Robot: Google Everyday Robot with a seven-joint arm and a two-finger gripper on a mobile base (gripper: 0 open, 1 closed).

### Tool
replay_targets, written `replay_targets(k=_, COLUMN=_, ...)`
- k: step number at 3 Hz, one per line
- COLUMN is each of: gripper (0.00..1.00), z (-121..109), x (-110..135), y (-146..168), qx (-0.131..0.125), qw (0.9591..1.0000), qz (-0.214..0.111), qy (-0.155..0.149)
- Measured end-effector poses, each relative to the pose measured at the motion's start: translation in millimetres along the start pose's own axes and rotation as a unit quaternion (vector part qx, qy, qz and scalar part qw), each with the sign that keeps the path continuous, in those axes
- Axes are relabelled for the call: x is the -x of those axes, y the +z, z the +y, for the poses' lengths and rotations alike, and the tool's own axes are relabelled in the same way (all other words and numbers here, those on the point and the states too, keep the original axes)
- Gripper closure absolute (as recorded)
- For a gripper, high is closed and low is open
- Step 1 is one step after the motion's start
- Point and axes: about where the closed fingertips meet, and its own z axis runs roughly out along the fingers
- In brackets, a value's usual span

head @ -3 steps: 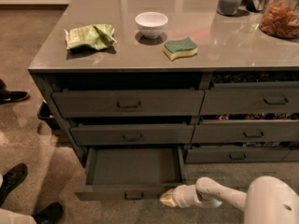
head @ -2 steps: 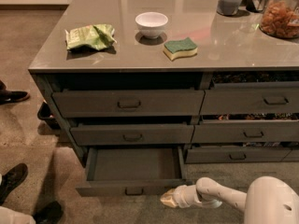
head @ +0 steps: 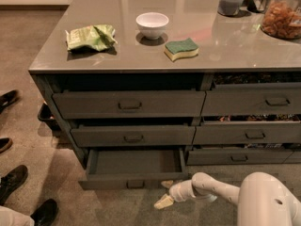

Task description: Close bottom drawer

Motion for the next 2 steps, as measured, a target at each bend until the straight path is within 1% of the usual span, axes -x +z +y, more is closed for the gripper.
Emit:
replay_targets(k=1, gripper=0.0, z=-15.8, x=15.8, y=11.4, qx=-0.006, qw=0.9999, qz=-0.003, qy=-0.009)
replay_targets(k=2, gripper=0.0, z=-40.4, x=39.9, y=28.9, qx=-0.014, qw=0.9997, qz=-0.006, qy=-0.021)
